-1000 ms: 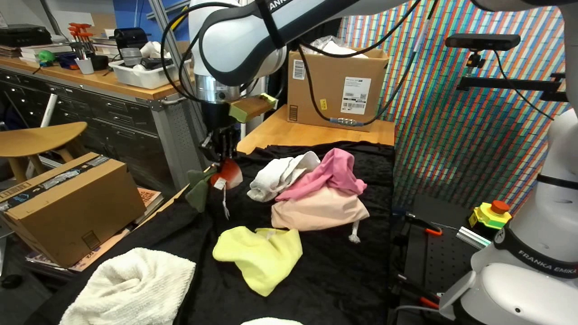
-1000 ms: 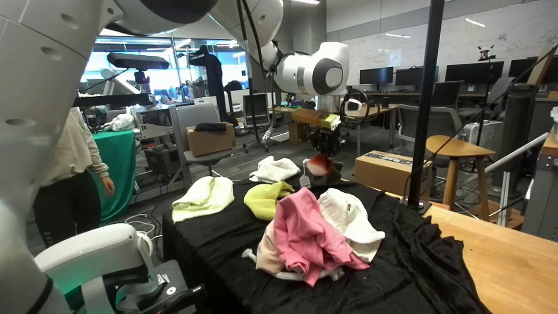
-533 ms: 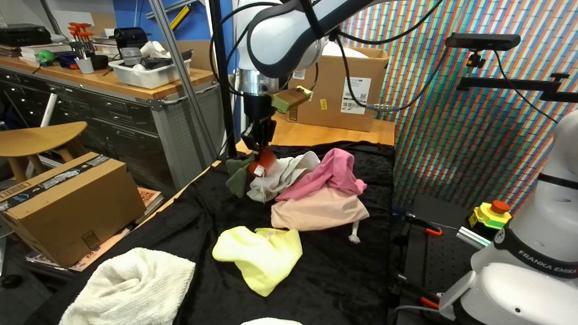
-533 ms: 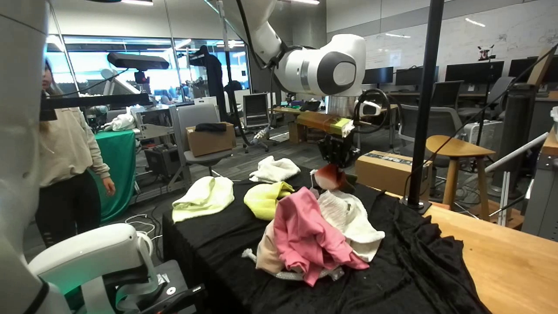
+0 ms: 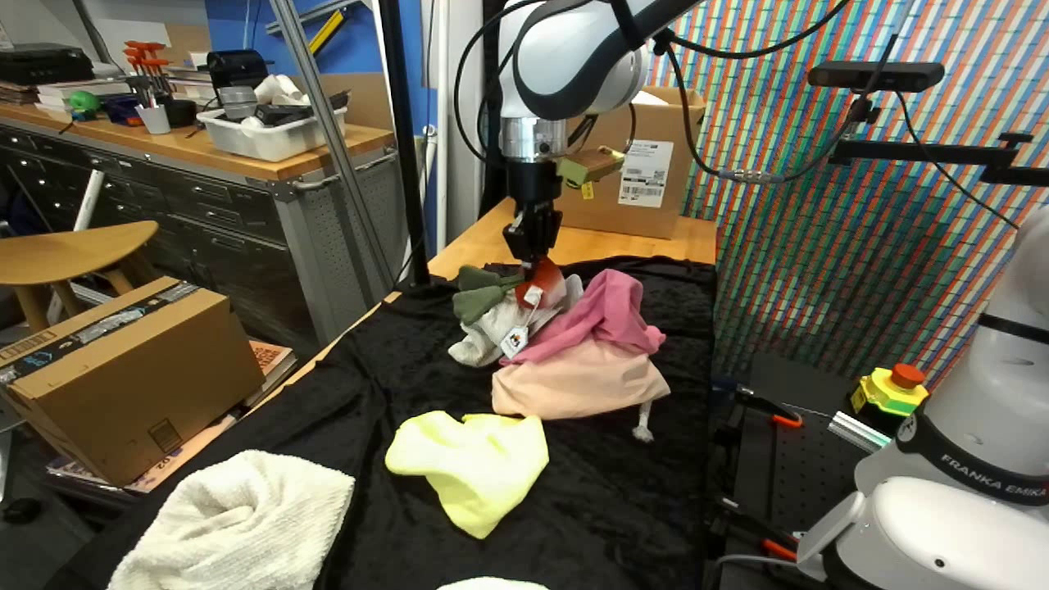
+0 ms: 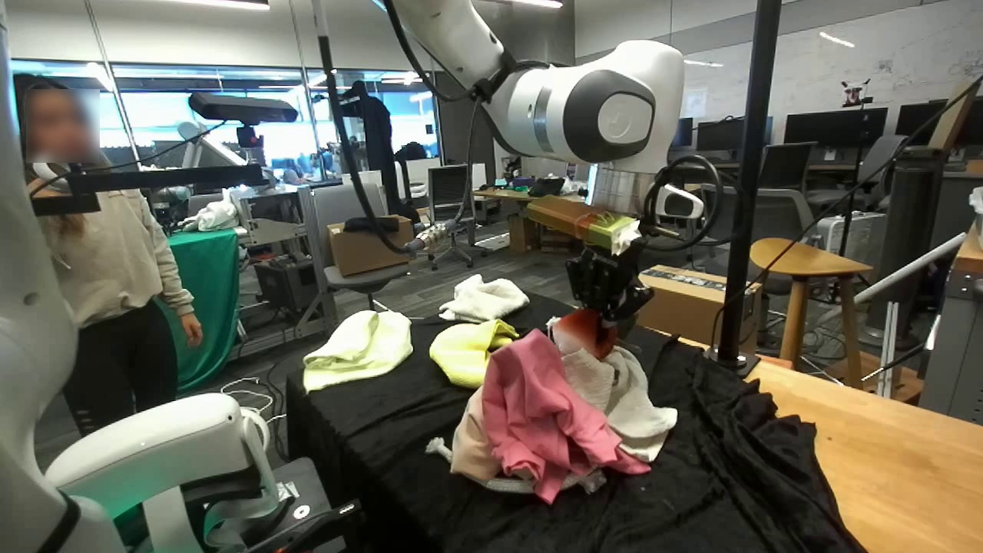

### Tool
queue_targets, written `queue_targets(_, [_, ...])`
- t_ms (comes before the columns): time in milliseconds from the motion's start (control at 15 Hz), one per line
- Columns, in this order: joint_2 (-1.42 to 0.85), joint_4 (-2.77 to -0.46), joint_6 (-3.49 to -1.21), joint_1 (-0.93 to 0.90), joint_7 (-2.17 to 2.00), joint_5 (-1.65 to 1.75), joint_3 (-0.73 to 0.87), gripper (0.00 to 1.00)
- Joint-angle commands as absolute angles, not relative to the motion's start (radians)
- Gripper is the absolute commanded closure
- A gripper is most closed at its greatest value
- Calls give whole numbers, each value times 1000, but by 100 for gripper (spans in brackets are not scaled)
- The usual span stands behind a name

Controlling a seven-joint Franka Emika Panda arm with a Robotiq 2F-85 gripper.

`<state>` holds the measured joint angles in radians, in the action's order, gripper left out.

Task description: Put the things on one heap

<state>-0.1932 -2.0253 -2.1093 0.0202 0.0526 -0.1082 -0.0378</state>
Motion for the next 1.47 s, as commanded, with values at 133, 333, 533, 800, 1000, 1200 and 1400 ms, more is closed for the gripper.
queue_targets(133, [-136,-2055,-1961,35,126,-174,-25,90])
queue_targets(333, [-171,-2054,-1952,25,110,-170,-24,90])
queue_targets(533, [-215,-2073,-2060,5,48,-126,-23,90])
queue_targets(800, [-291,-2091,-2253,-26,-88,-30,-9,90])
queue_targets(1000, [-323,-2089,-2281,-39,-146,22,-2,90])
queue_targets(1200, [-320,-2087,-2259,-38,-149,23,-7,90])
queue_targets(1400, [-295,-2092,-2240,-32,-117,11,-15,60])
